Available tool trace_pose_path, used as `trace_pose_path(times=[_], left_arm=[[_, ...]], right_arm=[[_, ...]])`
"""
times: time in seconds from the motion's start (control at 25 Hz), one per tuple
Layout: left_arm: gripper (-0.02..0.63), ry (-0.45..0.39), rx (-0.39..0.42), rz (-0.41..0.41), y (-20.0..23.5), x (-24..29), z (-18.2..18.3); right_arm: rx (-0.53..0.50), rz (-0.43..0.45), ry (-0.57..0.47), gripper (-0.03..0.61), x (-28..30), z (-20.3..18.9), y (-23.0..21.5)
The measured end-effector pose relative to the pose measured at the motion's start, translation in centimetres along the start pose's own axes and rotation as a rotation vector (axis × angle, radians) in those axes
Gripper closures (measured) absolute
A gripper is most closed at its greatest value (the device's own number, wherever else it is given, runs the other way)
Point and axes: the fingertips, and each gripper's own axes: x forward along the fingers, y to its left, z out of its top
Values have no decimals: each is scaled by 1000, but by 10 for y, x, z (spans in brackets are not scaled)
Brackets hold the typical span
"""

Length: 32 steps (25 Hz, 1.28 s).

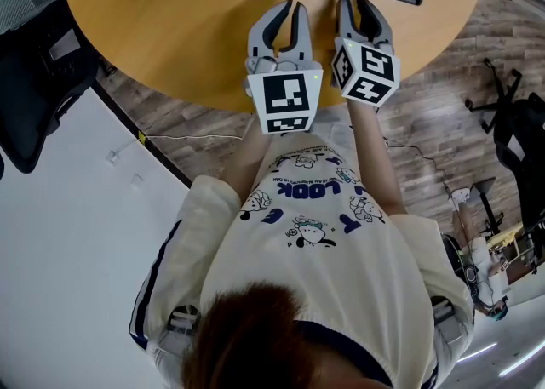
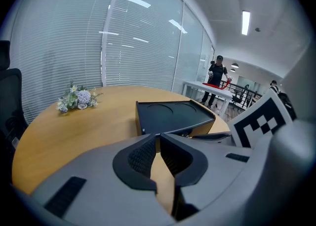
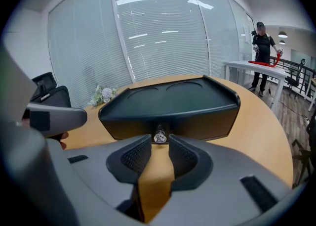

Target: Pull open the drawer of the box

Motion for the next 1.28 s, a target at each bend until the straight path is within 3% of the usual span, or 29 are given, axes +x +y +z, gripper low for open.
trace_pose_path(times=[0.32,1.28], left_arm=[[574,10,-7,3,1,-2,-6],[574,-15,1,4,-10,-27,-15]], right_arm=[[-12,7,2,486,5,-1,0],[-21,28,21,491,-22,-29,8]])
